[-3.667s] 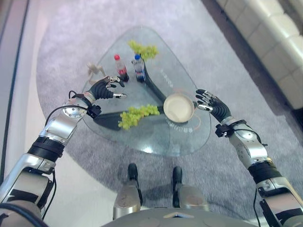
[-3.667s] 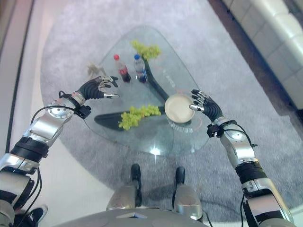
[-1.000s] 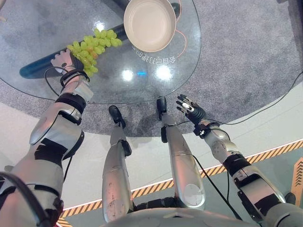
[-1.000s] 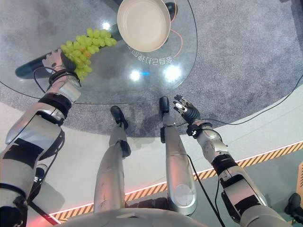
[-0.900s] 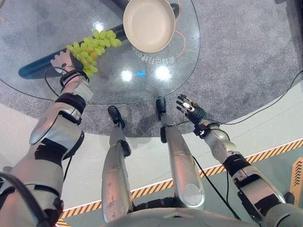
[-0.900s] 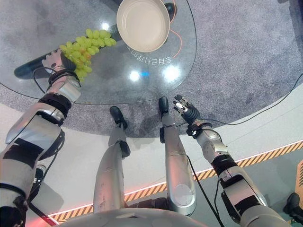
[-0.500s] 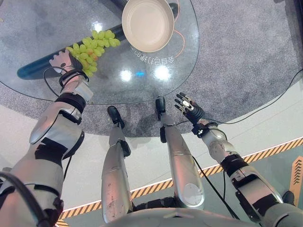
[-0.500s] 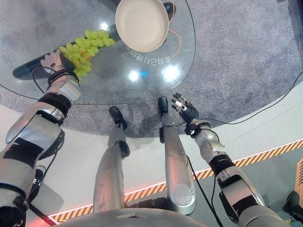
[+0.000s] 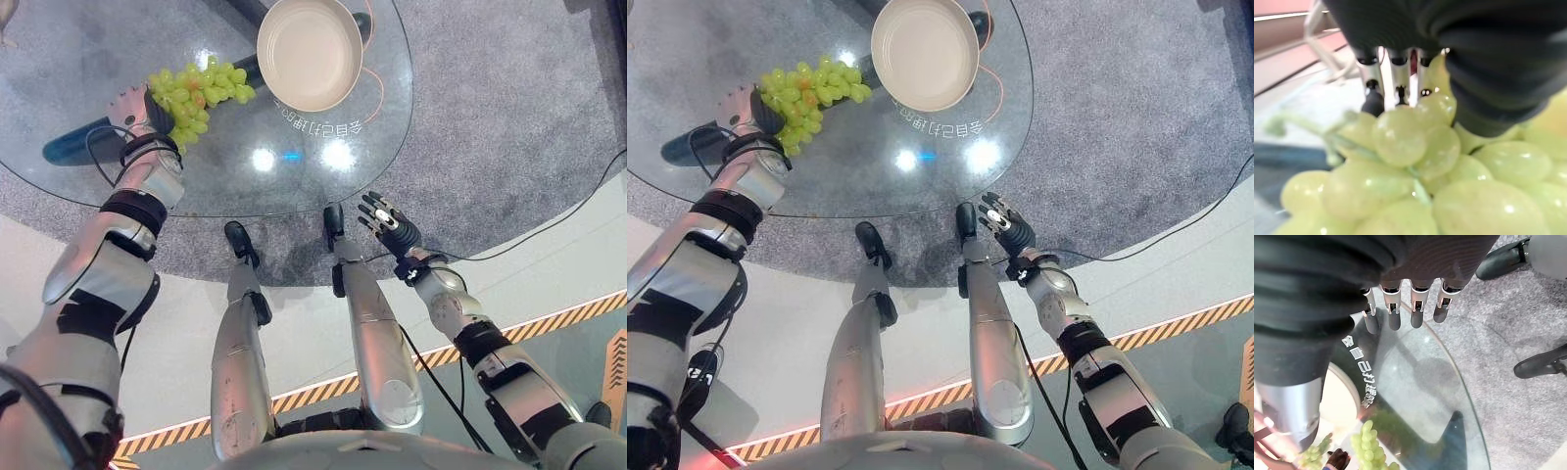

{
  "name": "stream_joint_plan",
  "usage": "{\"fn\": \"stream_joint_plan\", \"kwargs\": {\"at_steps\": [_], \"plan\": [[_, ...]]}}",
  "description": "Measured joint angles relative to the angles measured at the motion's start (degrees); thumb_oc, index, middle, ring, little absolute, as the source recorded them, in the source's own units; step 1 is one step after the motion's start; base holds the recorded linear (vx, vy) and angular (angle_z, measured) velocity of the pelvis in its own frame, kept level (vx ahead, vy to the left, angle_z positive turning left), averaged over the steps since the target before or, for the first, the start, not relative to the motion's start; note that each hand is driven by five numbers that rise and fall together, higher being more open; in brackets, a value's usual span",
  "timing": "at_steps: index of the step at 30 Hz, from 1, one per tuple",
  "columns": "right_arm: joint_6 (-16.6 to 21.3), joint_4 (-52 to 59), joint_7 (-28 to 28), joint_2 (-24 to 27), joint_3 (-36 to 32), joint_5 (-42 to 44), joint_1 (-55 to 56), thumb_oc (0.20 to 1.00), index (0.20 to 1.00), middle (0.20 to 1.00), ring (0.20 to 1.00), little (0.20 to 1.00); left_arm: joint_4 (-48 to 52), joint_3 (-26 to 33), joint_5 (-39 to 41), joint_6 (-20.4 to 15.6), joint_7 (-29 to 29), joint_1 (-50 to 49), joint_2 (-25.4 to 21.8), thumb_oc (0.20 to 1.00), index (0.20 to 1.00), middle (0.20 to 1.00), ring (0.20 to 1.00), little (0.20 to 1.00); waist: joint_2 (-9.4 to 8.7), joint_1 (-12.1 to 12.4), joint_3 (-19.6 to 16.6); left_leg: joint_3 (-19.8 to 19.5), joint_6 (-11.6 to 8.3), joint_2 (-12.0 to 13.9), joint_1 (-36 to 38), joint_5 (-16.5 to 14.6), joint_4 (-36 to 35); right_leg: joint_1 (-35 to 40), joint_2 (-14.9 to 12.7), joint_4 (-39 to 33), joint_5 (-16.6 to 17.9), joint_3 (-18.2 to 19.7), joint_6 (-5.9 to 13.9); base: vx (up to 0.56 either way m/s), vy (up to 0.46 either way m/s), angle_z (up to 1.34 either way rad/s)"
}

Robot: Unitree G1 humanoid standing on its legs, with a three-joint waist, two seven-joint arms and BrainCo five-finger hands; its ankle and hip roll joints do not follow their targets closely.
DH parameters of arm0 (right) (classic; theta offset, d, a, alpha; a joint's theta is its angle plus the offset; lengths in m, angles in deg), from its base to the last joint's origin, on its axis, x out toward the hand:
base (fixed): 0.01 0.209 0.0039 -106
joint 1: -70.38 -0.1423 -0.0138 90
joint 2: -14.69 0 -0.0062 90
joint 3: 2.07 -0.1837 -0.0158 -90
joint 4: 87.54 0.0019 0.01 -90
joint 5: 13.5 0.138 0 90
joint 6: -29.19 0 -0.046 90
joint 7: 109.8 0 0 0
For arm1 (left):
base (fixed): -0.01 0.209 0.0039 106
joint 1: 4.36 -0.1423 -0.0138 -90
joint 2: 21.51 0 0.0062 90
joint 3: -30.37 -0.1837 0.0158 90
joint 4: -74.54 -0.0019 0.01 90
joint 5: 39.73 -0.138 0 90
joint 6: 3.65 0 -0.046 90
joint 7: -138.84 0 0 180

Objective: Pick up fruits into the plate

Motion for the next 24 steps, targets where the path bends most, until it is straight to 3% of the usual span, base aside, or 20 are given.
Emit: {"fn": "stream_joint_plan", "kwargs": {"at_steps": [12,18,24], "plan": [[0.8,1.2,0.0,0.1,-3.0,-0.8,3.4,1.0,1.0,1.0,1.0,1.0,13.7,3.4,0.0,-5.8,0.7,-7.7,-5.0,0.2,0.2,0.2,0.2,0.2,0.77,2.4,0.4,-0.6,-0.19,0.0,9.4,0.7,-3.5,10.1,0.1,-3.5,0.0,-1.5,0.04,0.03,0.008,0.03],[0.8,4.2,0.1,0.5,-5.5,-4.5,5.6,1.0,1.0,1.0,1.0,1.0,22.3,5.7,-0.1,-8.2,5.8,-13.2,-10.3,0.2,0.2,0.2,0.2,0.2,1.6,3.2,0.9,-1.2,-0.3,0.0,17.3,0.8,-5.7,19.3,0.2,-7.3,0.2,-2.8,0.33,0.07,0.011,0.08],[0.7,11.2,0.0,4.1,-9.1,-10.4,5.9,1.0,1.0,1.0,1.0,1.0,30.4,8.6,-1.6,-10.1,11.5,-16.3,-15.9,0.2,0.2,0.2,0.2,0.2,1.82,4.5,0.8,-1.6,-0.44,0.1,23.2,0.7,-7.5,27.1,0.6,-12.3,1.6,-3.6,0.62,0.12,-0.018,0.04]]}}
